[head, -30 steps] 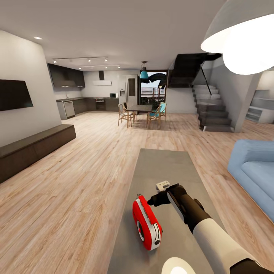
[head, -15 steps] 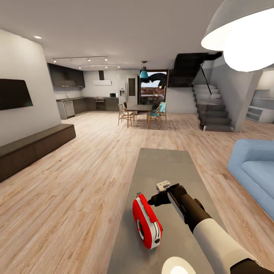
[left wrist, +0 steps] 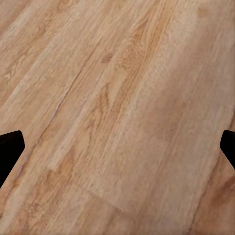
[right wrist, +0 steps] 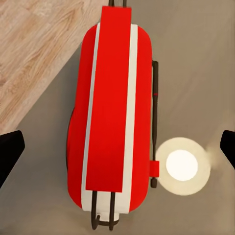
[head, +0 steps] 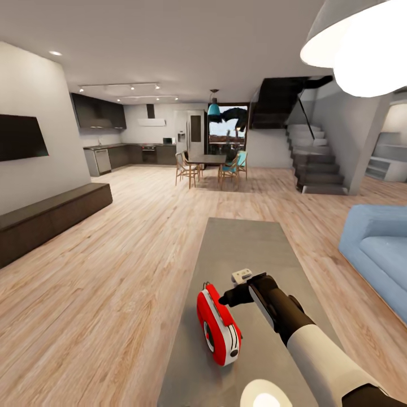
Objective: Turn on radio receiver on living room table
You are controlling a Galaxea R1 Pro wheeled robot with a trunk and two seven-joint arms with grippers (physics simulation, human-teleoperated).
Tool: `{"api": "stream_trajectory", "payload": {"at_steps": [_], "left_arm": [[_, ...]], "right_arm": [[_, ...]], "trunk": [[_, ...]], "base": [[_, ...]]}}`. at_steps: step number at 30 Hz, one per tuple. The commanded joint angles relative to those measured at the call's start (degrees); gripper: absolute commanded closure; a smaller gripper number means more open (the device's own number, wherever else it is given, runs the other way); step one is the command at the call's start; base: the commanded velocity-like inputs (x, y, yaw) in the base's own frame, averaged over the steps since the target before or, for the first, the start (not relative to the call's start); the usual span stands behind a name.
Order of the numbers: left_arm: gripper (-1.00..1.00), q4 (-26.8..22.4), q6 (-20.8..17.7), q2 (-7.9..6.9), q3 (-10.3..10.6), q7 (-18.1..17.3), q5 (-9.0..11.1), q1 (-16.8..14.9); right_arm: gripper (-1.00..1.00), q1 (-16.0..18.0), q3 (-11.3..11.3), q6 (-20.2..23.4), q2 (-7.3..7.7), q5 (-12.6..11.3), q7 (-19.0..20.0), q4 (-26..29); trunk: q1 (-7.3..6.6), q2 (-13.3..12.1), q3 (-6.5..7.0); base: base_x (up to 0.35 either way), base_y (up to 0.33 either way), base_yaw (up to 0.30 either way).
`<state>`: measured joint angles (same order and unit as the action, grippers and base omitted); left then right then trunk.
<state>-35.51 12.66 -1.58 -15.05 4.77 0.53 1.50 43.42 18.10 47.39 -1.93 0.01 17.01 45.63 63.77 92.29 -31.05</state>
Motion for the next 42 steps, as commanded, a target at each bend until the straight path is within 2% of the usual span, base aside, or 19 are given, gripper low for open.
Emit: {"api": "stream_trajectory", "payload": {"at_steps": [1, 35, 42], "left_arm": [[-1.00, 0.00, 0.00, 0.00, 0.01, -0.01, 0.00, 0.00], [-1.00, 0.00, 0.00, 0.09, 0.02, 0.06, 0.00, 0.00], [-1.00, 0.00, -0.07, 0.09, 0.02, 0.00, 0.00, 0.00]], "right_arm": [[-1.00, 0.00, 0.00, 0.01, 0.00, 0.00, 0.01, 0.00], [-1.00, 0.00, 0.16, -0.02, 0.00, -0.03, 0.04, 0.04], [-1.00, 0.00, 0.18, -0.02, 0.00, 0.03, 0.11, 0.07]], "trunk": [[0.23, 0.42, -0.18], [7.69, 14.05, -6.29], [7.69, 14.05, -6.29]], "base": [[0.000, 0.000, 0.000], [0.000, 0.000, 0.000], [0.000, 0.000, 0.000]]}}
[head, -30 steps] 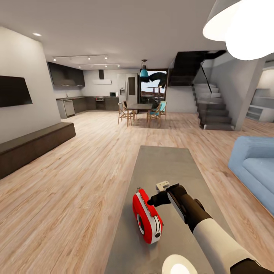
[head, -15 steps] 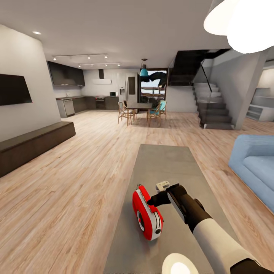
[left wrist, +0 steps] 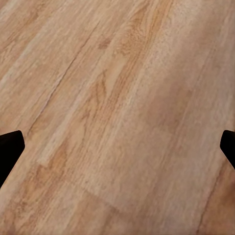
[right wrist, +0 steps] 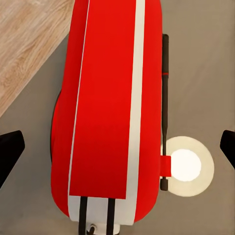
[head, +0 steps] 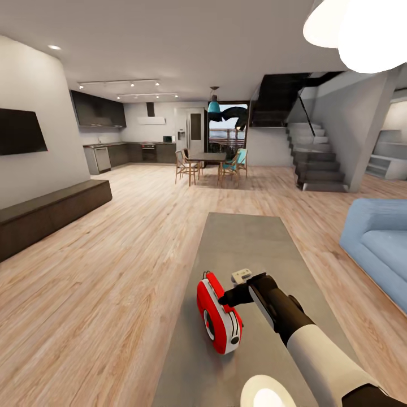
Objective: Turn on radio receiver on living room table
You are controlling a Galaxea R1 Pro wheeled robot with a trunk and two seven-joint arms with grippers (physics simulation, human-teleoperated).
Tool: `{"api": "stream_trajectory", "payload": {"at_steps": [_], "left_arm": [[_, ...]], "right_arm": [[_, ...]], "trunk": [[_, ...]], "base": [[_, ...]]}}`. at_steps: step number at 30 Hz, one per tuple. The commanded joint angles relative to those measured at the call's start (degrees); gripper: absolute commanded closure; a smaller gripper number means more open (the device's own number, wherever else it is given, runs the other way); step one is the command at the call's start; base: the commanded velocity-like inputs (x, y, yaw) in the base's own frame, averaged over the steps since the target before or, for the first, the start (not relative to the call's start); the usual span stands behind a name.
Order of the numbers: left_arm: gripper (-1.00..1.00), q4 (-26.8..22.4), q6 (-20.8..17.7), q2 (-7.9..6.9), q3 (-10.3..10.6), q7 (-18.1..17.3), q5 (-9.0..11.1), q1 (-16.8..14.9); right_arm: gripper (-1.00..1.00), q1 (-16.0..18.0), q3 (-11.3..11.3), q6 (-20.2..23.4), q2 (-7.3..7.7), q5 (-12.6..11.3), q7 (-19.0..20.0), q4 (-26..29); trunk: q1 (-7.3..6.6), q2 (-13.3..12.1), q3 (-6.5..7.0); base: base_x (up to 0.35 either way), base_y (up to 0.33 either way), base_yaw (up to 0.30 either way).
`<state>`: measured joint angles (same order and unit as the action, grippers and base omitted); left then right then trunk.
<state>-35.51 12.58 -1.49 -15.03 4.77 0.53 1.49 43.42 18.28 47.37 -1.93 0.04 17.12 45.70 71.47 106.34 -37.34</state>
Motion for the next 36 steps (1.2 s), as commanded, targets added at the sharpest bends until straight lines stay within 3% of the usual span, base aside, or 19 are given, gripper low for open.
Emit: {"api": "stream_trajectory", "payload": {"at_steps": [1, 6, 19, 33, 36], "left_arm": [[-1.00, 0.00, 0.00, 0.00, 0.00, 0.00, 0.00, 0.00], [-1.00, 0.00, -0.01, 0.00, 0.00, 0.01, 0.00, 0.00], [-1.00, 0.00, -0.01, 0.00, 0.00, 0.06, 0.00, 0.00], [-1.00, 0.00, -0.01, 0.00, 0.00, 0.05, 0.00, 0.00], [-1.00, 0.00, -0.01, 0.00, 0.00, 0.06, 0.00, 0.00]], "right_arm": [[-1.00, 0.00, 0.00, 0.00, 0.00, -0.01, 0.00, 0.00], [-1.00, 0.00, 0.00, -0.06, 0.00, -0.03, 0.02, 0.00], [-1.00, 0.00, 0.00, -0.09, 0.00, -0.04, 0.02, -0.01], [-1.00, 0.00, 0.00, -0.09, 0.00, -0.13, 0.02, 0.00], [-1.00, 0.00, 0.00, -0.09, 0.00, -0.13, 0.02, -0.01]], "trunk": [[0.00, 0.00, 0.00], [0.00, 0.00, 0.00], [2.86, 5.21, -2.33], [2.86, 5.21, -2.33], [3.51, 6.42, -2.87]], "base": [[0.000, 0.000, 0.000], [0.000, 0.000, 0.000], [0.000, 0.000, 0.000], [0.000, 0.000, 0.000], [0.000, 0.000, 0.000]]}}
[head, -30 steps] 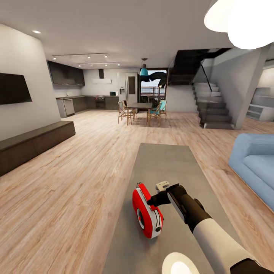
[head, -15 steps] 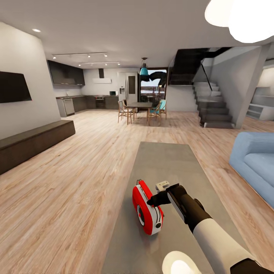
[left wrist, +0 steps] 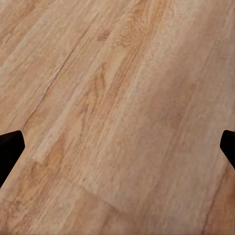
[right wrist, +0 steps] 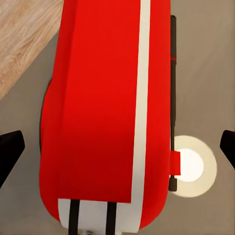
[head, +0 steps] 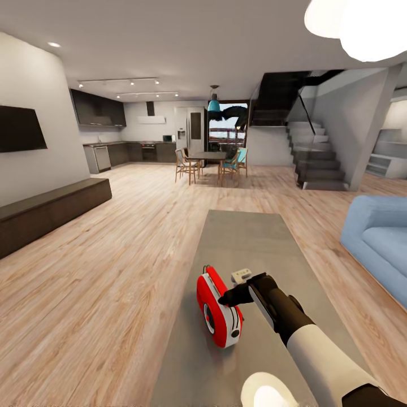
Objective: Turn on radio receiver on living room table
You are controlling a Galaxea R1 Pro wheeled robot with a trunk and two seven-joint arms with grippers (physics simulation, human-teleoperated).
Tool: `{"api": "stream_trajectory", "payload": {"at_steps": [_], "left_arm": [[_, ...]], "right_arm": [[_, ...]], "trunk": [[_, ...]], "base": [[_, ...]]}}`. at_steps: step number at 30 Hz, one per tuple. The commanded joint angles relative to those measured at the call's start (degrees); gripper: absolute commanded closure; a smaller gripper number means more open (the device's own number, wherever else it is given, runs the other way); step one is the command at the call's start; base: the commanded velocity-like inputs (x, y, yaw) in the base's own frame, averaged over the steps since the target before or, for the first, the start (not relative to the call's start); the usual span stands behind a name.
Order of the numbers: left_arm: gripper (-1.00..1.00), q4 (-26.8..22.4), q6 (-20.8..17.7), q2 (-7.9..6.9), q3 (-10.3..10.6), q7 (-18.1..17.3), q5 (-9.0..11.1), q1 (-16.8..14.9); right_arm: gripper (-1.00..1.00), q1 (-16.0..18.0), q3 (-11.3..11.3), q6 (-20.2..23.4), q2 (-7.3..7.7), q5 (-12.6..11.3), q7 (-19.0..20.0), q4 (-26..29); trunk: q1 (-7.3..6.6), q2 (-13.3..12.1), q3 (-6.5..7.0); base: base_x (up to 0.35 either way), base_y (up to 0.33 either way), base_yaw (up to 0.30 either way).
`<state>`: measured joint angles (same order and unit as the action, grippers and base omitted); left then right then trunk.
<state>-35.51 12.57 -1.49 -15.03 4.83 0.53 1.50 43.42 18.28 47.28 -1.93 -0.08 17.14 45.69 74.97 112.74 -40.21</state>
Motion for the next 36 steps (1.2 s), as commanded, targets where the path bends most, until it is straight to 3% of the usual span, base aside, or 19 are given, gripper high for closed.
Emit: {"api": "stream_trajectory", "payload": {"at_steps": [1, 7, 18, 19, 36], "left_arm": [[-1.00, 0.00, 0.00, 0.00, 0.00, 0.00, 0.00, 0.00], [-1.00, 0.00, 0.00, 0.00, 0.00, 0.00, 0.00, 0.00], [-1.00, 0.00, -0.08, 0.00, 0.00, -0.08, -0.09, 0.00], [-1.00, 0.00, -0.09, 0.00, 0.00, -0.08, -0.09, 0.00], [-1.00, 0.00, -0.06, 0.01, 0.00, -0.03, -0.09, 0.00]], "right_arm": [[-1.00, 0.00, 0.00, 0.00, 0.00, 0.00, 0.00, -0.01], [-1.00, 0.00, 0.00, 0.00, 0.00, -0.01, 0.00, 0.00], [-1.00, 0.00, 0.00, 0.00, 0.00, -0.01, 0.00, -0.04], [1.00, 0.00, 0.00, 0.00, 0.00, -0.01, 0.00, -0.03], [1.00, 0.00, -0.02, 0.00, 0.00, -0.01, 0.00, -0.05]], "trunk": [[0.23, 0.42, -0.18], [1.54, 2.82, -1.26], [1.54, 2.82, -1.26], [1.54, 2.82, -1.26], [1.54, 2.82, -1.26]], "base": [[0.000, 0.000, 0.000], [0.000, 0.000, 0.000], [0.000, 0.000, 0.000], [0.000, 0.000, 0.000], [0.000, 0.000, 0.000]]}}
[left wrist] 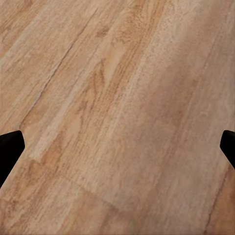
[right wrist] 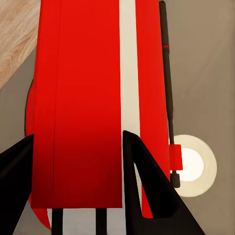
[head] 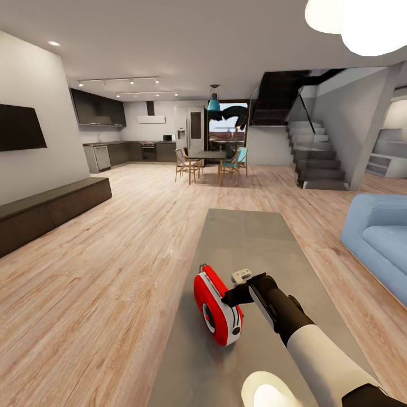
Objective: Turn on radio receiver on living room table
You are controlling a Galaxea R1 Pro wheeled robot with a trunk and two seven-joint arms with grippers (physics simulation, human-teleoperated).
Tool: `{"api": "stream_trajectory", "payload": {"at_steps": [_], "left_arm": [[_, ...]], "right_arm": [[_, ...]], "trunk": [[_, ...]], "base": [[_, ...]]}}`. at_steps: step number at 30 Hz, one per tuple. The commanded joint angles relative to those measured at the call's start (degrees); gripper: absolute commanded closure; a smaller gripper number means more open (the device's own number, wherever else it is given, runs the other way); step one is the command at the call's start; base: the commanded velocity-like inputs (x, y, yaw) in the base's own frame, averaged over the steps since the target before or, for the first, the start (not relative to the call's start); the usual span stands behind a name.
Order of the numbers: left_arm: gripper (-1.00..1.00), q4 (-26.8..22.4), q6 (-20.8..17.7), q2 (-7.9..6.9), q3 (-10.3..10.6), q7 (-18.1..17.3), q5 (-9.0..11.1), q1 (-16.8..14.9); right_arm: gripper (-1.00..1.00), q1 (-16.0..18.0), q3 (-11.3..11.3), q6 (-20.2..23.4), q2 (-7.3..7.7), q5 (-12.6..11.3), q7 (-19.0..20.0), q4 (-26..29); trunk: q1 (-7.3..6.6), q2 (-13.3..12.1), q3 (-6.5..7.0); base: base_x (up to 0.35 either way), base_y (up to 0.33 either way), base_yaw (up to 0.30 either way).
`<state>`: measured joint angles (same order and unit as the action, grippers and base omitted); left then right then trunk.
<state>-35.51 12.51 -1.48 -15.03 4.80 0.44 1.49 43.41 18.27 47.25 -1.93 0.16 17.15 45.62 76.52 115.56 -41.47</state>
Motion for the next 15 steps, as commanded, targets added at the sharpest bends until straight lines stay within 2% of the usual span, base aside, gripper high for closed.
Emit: {"api": "stream_trajectory", "payload": {"at_steps": [1, 15], "left_arm": [[-1.00, 0.00, 0.02, 0.00, 0.00, 0.01, -0.03, 0.00], [-1.00, 0.09, 0.15, -0.80, 0.05, 0.12, -0.41, 0.00]], "right_arm": [[1.00, 0.01, -0.03, 0.04, 0.00, -0.23, -0.01, 0.00], [1.00, -0.01, -0.06, 0.04, 0.00, -0.07, -0.01, 0.06]], "trunk": [[0.00, 0.00, 0.00], [0.00, 0.00, 0.00]], "base": [[0.000, 0.000, 0.000], [0.000, 0.000, 0.000]]}}
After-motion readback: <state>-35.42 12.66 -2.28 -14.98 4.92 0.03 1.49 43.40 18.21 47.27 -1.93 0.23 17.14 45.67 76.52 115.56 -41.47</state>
